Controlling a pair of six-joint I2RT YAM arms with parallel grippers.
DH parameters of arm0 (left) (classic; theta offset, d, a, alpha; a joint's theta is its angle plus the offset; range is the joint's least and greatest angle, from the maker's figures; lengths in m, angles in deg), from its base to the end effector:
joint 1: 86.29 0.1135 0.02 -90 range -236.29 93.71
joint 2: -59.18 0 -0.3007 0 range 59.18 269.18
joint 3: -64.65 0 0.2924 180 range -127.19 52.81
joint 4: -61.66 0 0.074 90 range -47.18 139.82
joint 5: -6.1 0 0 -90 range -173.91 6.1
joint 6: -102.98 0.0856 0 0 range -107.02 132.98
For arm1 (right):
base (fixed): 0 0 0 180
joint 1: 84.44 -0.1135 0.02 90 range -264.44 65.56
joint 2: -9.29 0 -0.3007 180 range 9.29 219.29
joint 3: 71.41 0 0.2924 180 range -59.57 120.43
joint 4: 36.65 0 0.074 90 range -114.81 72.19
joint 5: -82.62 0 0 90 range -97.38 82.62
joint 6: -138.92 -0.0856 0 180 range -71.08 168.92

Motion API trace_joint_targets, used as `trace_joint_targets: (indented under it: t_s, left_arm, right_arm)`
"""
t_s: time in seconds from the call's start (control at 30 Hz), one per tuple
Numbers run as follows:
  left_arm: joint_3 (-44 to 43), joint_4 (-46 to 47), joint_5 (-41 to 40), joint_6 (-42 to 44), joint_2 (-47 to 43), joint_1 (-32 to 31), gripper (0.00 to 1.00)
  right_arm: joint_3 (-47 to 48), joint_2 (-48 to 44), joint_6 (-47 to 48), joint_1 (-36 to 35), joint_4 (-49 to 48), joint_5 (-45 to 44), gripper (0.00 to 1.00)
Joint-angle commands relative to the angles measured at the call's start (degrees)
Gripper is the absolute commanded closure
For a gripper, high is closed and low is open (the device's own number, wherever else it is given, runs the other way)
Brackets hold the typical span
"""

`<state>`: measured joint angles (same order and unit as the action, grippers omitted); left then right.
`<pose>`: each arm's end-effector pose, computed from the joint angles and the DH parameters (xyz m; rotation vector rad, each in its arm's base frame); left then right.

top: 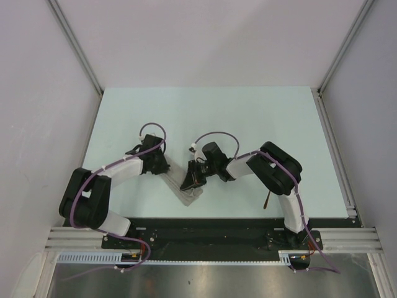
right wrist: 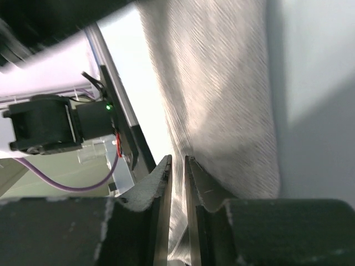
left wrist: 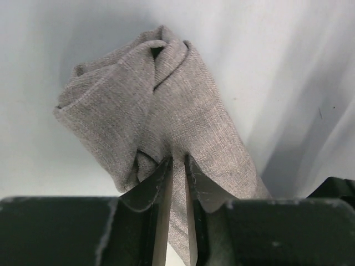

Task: Fold the napkin into a case and place the utensils inside
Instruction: Stuff the top corner of the smaller-rectangle-folded napkin into the folded napkin.

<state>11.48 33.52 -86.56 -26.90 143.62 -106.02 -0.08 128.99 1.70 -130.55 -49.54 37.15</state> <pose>0.3044 -0.1050 0.1237 -0.4782 2.5956 -0.3056 0.2848 0.3826 0.0778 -0.5055 2.5166 1.6469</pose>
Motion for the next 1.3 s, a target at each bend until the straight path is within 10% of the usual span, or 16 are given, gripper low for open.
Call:
trace_joint_targets:
  t_s: [0.0, 0.93, 1.27]
  left_arm:
    - [3.0, -1.2, -6.4, -0.9, 0.9, 3.1, 0.80]
    - [1.0, 7.8, 10.9, -0.6, -3.7, -5.5, 0.74]
    - [3.9, 6.1, 1.0, -2.4, -13.9, -5.3, 0.67]
  right_arm:
    - [-2.4, -0.3, -1.7, -1.3, -5.1, -0.5, 0.80]
    - [-4.5, -11.8, 6.9, 3.0, 8.7, -4.5, 0.76]
    - [-5.9, -8.4, 5.8, -2.8, 5.7, -6.1, 0.77]
